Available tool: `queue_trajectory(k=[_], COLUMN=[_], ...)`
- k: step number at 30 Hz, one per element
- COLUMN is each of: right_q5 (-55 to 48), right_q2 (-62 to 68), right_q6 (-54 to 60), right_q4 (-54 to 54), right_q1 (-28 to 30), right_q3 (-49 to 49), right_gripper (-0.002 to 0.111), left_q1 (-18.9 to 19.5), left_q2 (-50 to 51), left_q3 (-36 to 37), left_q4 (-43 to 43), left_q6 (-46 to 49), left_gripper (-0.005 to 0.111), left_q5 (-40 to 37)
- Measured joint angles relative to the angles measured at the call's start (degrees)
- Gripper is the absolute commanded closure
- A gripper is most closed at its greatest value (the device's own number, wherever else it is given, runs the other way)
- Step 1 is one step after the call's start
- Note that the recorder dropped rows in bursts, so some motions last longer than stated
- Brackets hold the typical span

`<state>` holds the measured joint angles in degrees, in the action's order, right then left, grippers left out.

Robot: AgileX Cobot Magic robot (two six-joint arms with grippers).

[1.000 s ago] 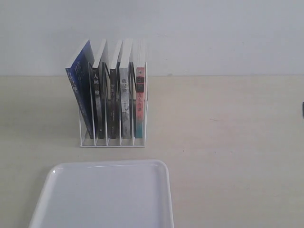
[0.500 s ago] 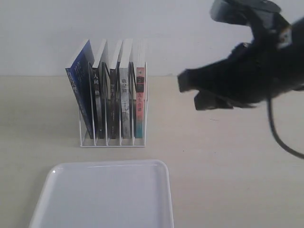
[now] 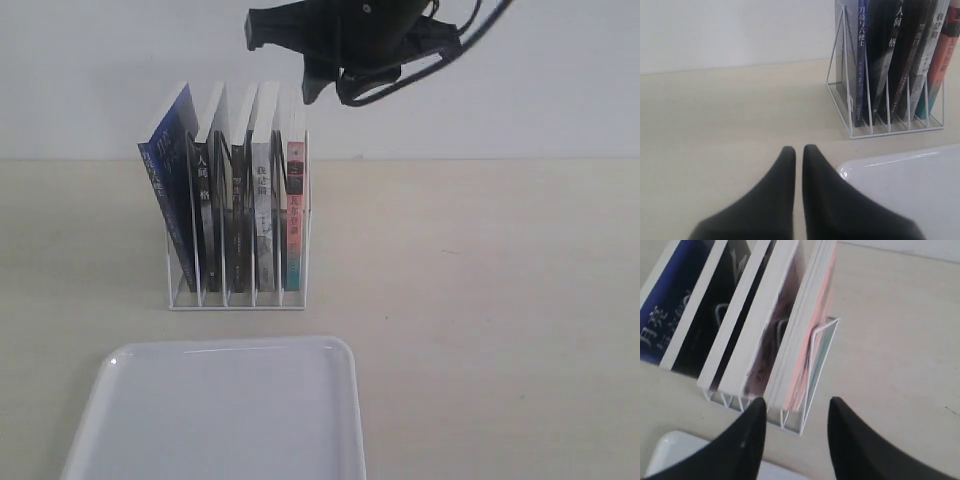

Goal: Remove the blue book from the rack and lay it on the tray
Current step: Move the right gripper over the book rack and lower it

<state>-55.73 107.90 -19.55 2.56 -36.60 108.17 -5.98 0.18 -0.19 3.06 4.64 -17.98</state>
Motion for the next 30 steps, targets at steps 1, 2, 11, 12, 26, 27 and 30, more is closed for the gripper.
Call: queue_trajectory(k=[1, 2, 11, 12, 26, 27, 30], right_q5=[-0.9, -1.6, -3.2, -3.1, -0.8, -0.7, -0.2], right_q2=[1.9, 3.6, 12.9, 13.6, 15.9, 16.2, 16.9], right_q6=[-0.3, -0.5, -1.5, -1.5, -2.2, -2.2, -2.3], right_q4=[0.3, 0.4, 1.1, 1.3, 2.0, 2.0, 2.0], right_q1=[0.0, 0.0, 0.0, 0.0, 0.0, 0.0, 0.0], right_q3=[2.6, 4.5, 13.8, 13.9, 14.3, 14.3, 14.3], right_gripper=[0.061, 0.062, 0.064, 0.064, 0.064, 0.066, 0.084], left_q1=[0.0, 0.0, 0.0, 0.0, 0.0, 0.0, 0.0], left_q2=[0.0, 0.0, 0.0, 0.0, 0.0, 0.0, 0.0], left_q3=[0.0, 0.0, 0.0, 0.0, 0.0, 0.0, 0.0], left_q4=[0.0, 0.0, 0.0, 0.0, 0.0, 0.0, 0.0], left_q6=[0.0, 0.0, 0.0, 0.0, 0.0, 0.0, 0.0], left_gripper=[0.102, 0.102, 0.102, 0.102, 0.102, 0.102, 0.102], left_q5=[0.0, 0.0, 0.0, 0.0, 0.0, 0.0, 0.0])
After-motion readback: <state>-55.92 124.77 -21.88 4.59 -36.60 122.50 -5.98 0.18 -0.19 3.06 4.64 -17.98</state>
